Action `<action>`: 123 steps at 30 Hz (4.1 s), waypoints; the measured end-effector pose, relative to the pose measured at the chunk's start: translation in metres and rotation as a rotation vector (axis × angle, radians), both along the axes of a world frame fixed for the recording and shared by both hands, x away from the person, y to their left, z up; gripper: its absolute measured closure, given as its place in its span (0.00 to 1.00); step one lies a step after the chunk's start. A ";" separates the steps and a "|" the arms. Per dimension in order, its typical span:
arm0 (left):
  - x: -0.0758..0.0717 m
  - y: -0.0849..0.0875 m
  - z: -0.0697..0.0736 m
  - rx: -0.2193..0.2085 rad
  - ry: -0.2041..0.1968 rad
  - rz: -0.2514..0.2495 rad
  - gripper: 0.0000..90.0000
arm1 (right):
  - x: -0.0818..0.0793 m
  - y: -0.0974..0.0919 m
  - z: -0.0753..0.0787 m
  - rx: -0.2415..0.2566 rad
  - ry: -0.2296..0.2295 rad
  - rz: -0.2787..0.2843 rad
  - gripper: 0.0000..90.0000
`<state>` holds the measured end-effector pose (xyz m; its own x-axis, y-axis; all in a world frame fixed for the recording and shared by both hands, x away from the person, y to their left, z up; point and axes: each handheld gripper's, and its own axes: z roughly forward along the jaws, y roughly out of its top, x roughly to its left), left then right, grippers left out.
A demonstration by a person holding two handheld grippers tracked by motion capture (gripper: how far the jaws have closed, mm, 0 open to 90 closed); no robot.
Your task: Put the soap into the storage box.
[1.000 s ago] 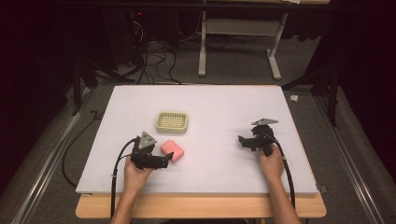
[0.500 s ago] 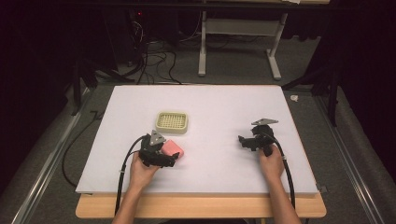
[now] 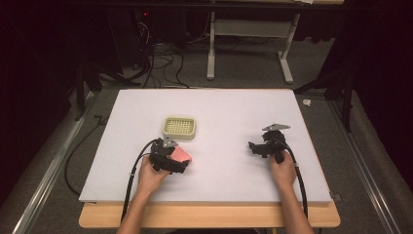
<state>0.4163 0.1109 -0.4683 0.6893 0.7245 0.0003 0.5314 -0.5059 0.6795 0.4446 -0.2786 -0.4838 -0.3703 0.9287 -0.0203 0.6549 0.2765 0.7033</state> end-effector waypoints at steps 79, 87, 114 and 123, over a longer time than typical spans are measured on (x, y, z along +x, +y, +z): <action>0.009 0.006 0.030 -0.041 -0.048 0.104 0.15 | 0.000 0.000 0.000 -0.001 -0.001 0.001 0.15; 0.023 0.003 0.038 -0.064 -0.032 0.137 0.15 | 0.000 0.000 0.000 -0.001 -0.001 0.001 0.15; 0.067 -0.016 0.048 -0.054 0.022 0.228 0.15 | 0.000 0.000 0.000 -0.001 -0.001 0.001 0.15; 0.089 -0.023 0.041 -0.045 0.063 0.280 0.15 | 0.000 0.000 0.000 0.000 0.000 -0.001 0.15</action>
<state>0.5048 0.0882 -0.4274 0.4597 0.8851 -0.0726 0.6881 -0.3033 0.6592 0.4446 -0.2786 -0.4839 -0.3698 0.9289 -0.0205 0.6549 0.2762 0.7034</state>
